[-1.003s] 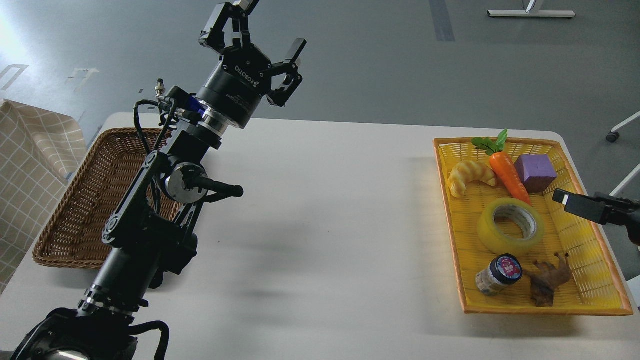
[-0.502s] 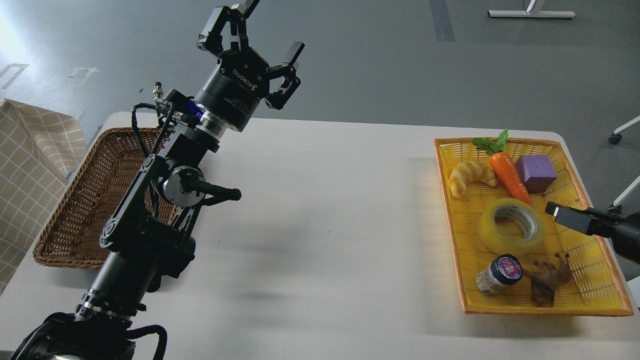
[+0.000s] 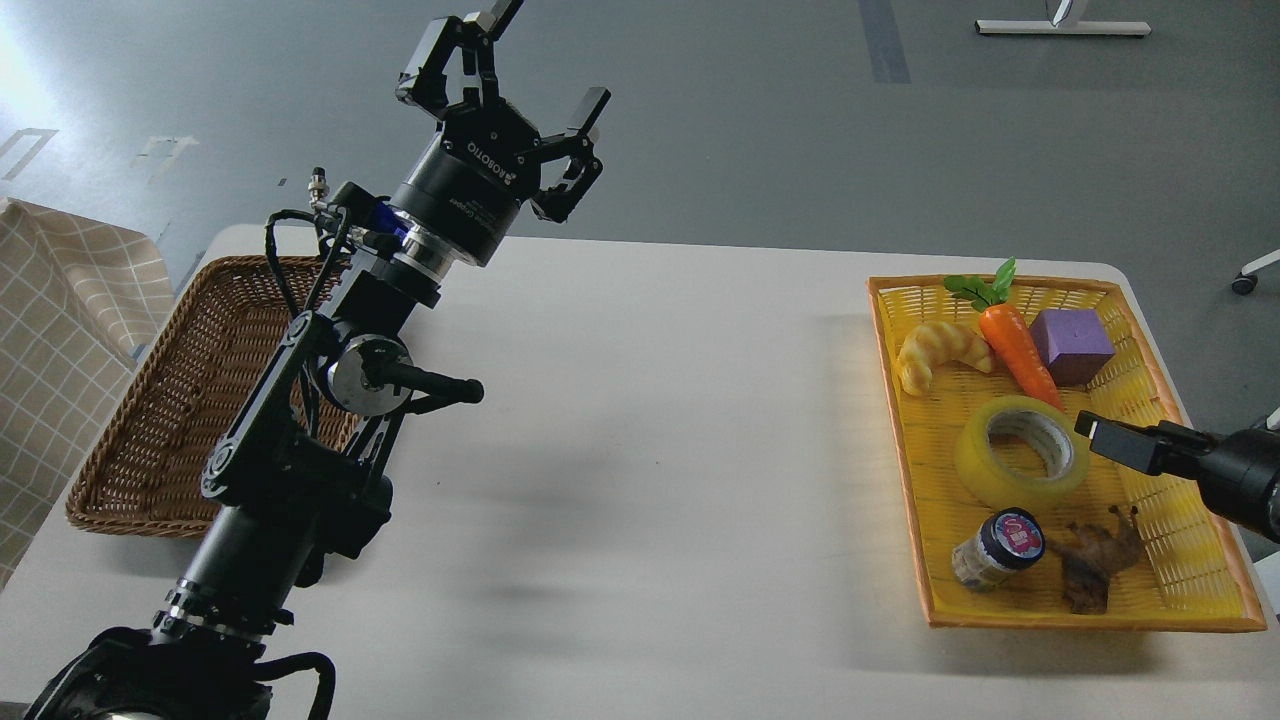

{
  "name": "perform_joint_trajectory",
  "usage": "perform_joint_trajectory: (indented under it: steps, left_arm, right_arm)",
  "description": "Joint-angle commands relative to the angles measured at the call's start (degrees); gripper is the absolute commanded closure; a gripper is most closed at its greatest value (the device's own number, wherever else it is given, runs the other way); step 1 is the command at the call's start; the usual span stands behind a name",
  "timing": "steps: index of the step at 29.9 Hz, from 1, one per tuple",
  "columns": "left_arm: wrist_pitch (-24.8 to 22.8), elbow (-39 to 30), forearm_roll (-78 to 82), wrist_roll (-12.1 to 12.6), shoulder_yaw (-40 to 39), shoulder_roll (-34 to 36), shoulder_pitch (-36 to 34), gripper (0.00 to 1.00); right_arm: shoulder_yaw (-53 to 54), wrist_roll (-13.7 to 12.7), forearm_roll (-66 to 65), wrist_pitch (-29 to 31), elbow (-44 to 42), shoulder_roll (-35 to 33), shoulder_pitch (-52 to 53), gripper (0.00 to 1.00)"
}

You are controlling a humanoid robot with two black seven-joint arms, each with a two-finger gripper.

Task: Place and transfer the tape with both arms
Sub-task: 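Lower the right gripper into the yellow tape roll's hole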

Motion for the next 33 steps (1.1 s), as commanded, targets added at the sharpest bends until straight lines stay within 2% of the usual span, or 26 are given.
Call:
perform_joint_trajectory:
  steps: [1,11,27,33]
  left_arm:
    - [0.0,0.0,0.0,0.0,0.1,0.1,0.0,0.02]
    - [0.0,0.1,-0.2,0.1,0.0,0.1,0.0,0.02]
    - [0.0,0.1,-0.3,-0.1,-0.1,0.2,0.3,0.02]
    - [1.1,0.1,-0.4,-0.2,-0.2,0.2,0.6,0.02]
  right_arm:
    - [-3.2,0.1,-1.8,0.0,-1.9,0.3,3.2,0.0]
    - [-9.8,0.2,-3.9,0.0,-4.8,1.7,7.0,0.02]
    - [-13.1,0.1,-5.0,-0.1,-7.1,2.9,9.9,0.03]
    - [-13.7,0.2,-5.0,0.0,-7.2,2.9,9.9,0.11]
